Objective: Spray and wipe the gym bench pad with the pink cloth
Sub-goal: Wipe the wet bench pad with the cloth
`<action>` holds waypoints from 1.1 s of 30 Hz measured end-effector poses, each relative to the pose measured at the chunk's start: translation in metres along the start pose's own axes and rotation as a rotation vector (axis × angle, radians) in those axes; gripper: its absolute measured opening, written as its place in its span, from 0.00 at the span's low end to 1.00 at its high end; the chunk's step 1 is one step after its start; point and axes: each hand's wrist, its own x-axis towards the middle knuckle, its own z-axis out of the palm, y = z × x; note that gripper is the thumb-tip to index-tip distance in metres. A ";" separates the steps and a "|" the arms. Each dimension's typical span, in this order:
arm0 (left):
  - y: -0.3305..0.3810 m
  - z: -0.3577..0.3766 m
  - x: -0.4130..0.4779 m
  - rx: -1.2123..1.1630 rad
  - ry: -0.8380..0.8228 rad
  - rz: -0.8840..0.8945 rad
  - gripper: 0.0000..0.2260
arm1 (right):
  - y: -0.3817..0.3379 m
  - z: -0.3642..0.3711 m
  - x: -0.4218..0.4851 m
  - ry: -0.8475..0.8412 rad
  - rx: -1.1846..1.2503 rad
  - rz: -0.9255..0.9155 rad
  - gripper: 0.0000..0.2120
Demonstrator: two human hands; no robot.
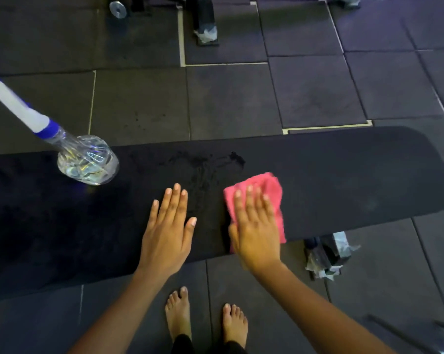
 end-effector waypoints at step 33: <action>-0.026 -0.005 0.034 0.016 0.001 0.045 0.28 | -0.001 -0.004 0.130 0.040 -0.050 0.256 0.29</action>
